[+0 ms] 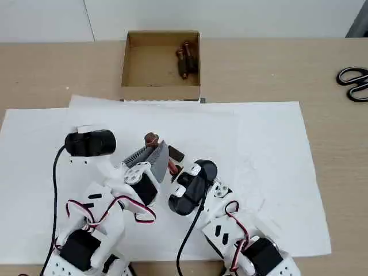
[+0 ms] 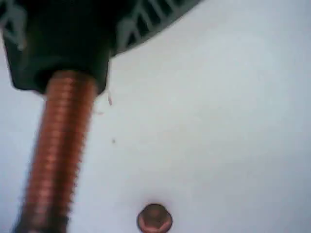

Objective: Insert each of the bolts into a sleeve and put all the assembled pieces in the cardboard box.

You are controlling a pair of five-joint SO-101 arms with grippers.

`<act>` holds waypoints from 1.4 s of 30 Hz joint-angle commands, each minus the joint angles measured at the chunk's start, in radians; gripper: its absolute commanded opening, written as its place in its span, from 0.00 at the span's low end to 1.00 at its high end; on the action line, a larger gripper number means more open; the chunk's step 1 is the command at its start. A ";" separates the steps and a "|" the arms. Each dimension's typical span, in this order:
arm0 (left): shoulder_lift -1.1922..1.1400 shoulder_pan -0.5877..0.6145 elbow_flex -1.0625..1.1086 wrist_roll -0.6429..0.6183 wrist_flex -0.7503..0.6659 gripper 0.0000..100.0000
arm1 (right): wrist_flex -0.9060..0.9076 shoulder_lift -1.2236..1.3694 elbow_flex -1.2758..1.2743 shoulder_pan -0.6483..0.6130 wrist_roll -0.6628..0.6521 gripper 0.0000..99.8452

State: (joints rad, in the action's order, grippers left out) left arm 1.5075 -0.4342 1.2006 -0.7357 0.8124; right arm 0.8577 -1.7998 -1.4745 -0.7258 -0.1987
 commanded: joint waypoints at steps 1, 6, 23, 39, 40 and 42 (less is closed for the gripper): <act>0.011 0.018 -0.027 0.002 -0.026 0.01 | -0.035 -0.012 0.017 -0.007 -0.008 0.00; 0.008 0.017 -0.018 0.002 -0.028 0.01 | -0.035 -0.012 0.018 -0.010 -0.009 0.00; 0.014 -0.087 0.015 0.002 0.061 0.01 | -0.116 -0.012 0.018 -0.007 -0.063 0.00; 0.009 -0.218 -0.002 0.201 0.218 0.02 | -0.180 -0.010 0.014 -0.005 -0.064 0.00; 0.009 -0.218 -0.001 0.215 0.222 0.05 | -0.179 -0.010 0.014 -0.005 -0.064 0.00; 0.012 -0.209 0.015 0.233 0.222 0.12 | -0.174 -0.010 0.012 -0.005 -0.064 0.00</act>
State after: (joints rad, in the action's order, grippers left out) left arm 1.5213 -0.5984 1.2022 -0.5286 0.9904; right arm 0.7396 -1.7983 -1.4776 -0.7334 -0.2570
